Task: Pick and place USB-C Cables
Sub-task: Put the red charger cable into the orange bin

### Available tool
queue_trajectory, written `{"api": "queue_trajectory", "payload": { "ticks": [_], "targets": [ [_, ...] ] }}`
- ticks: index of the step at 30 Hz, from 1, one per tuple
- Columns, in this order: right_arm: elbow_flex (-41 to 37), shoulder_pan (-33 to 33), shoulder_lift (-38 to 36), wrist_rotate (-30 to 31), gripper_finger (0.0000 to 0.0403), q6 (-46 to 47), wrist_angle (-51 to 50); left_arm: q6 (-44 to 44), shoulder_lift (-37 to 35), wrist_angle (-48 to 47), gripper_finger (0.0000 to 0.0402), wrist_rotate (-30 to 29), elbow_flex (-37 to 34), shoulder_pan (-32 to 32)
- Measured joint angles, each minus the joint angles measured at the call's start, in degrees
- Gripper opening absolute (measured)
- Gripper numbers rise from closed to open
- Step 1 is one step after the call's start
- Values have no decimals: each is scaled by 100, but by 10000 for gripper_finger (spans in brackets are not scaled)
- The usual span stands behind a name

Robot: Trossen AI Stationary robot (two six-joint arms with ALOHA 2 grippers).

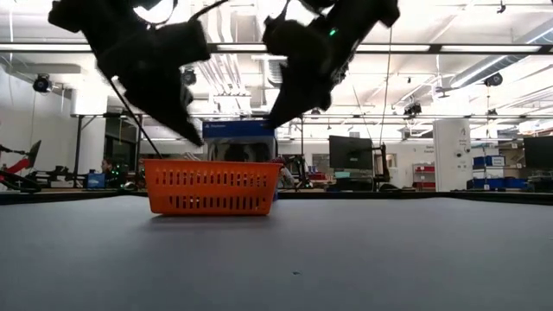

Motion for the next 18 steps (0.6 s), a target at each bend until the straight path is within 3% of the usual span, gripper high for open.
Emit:
{"api": "queue_trajectory", "payload": {
  "ticks": [9, 18],
  "targets": [
    [-319, 148, -811, 508, 8, 68, -724, 680, 428, 2494, 0, -149, -32, 14],
    [-1122, 358, -1449, 902, 8, 536, -363, 738, 1392, 3158, 0, -581, -13, 160]
  ]
}}
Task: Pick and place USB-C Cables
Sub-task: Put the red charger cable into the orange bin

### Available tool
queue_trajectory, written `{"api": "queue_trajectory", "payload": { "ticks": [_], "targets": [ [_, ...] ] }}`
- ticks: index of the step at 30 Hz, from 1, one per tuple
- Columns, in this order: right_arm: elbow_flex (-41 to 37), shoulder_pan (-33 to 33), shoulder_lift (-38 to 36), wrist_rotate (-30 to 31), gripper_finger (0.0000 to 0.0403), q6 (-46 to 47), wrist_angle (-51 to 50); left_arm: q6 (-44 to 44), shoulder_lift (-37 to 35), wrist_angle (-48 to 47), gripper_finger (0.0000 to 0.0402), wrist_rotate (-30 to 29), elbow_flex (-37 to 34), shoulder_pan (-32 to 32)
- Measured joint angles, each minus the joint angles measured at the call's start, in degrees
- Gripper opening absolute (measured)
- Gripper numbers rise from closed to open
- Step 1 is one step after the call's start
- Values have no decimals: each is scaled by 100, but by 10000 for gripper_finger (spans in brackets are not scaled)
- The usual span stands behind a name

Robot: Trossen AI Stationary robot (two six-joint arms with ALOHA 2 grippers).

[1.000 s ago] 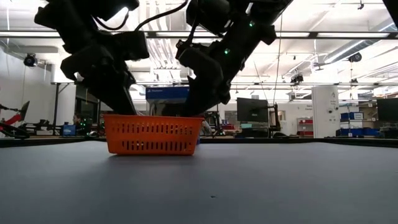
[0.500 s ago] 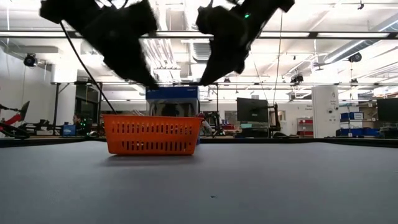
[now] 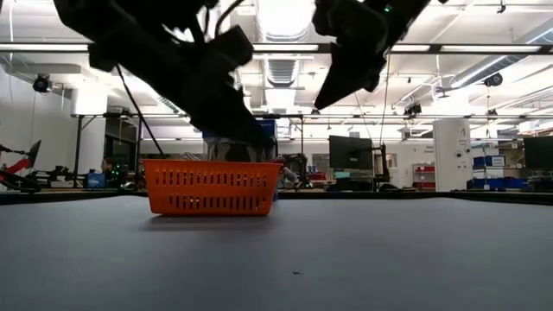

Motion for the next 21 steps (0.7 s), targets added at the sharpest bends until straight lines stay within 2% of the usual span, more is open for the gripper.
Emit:
{"api": "queue_trajectory", "payload": {
  "ticks": [9, 21],
  "targets": [
    [-626, -2, -257, 2, 8, 290, 454, -481, 306, -66, 0, -163, -43, 63],
    [-682, -2, -255, 3, 9, 330, 486, -617, 334, -331, 0, -147, -41, 65]
  ]
}}
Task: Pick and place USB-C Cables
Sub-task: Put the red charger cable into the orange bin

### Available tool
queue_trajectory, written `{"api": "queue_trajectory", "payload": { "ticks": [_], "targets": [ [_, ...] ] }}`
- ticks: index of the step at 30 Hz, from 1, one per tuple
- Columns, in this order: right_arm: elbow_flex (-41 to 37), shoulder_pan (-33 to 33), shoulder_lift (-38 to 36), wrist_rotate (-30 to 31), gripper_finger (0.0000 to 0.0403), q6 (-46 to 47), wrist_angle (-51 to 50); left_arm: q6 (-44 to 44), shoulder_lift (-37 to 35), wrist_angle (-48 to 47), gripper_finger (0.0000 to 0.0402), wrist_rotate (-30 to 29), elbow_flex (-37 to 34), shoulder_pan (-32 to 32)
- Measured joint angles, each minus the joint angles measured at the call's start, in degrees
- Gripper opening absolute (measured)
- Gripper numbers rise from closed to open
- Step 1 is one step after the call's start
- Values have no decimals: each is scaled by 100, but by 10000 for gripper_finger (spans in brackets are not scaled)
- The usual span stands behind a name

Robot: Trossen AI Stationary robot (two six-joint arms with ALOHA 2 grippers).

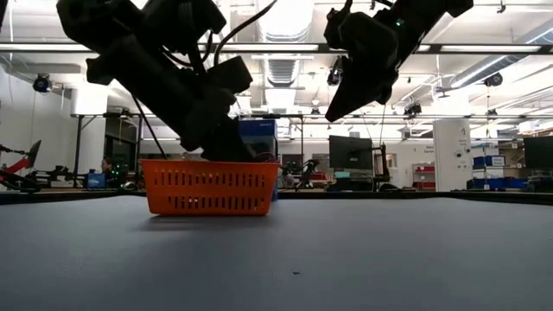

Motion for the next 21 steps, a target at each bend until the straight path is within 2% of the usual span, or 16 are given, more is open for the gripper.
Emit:
{"api": "queue_trajectory", "payload": {
  "ticks": [10, 21],
  "targets": [
    [2, 0, 0, 0, 9, -2, 9, 85, -495, -17, 0, -123, 8, 0],
    [2, 0, 0, 0, 9, -2, 57, 307, -3, 69, 0, -237, 1, 26]
  ]
}}
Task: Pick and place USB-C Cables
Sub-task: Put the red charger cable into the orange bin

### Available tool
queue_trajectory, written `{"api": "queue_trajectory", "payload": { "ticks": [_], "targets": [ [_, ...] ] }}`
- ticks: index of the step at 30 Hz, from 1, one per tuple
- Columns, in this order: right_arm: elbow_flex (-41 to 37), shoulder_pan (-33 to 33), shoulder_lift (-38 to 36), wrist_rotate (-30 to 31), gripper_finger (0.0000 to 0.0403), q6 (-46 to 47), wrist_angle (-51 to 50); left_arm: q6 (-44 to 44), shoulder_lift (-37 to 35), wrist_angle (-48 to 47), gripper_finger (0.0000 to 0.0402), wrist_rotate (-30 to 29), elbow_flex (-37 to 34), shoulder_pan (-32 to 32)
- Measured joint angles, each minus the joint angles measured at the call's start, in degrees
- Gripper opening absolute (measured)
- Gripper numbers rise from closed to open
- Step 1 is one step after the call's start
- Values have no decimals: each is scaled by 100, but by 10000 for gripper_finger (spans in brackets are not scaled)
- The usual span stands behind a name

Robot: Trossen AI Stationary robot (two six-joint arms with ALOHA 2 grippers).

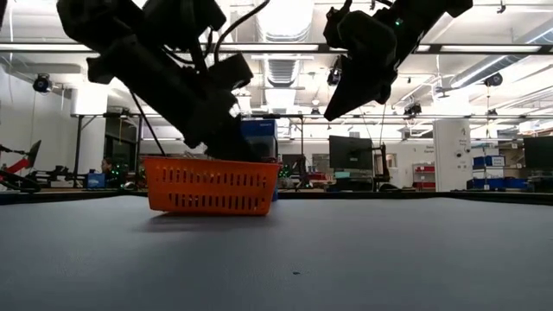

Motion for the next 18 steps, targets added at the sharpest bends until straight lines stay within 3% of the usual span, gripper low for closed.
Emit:
{"api": "queue_trajectory", "payload": {
  "ticks": [18],
  "targets": [
    [-2, 0, -2, 0, 9, 0, -4, 12, -141, -145, 0, -104, -4, -13]
  ]
}}
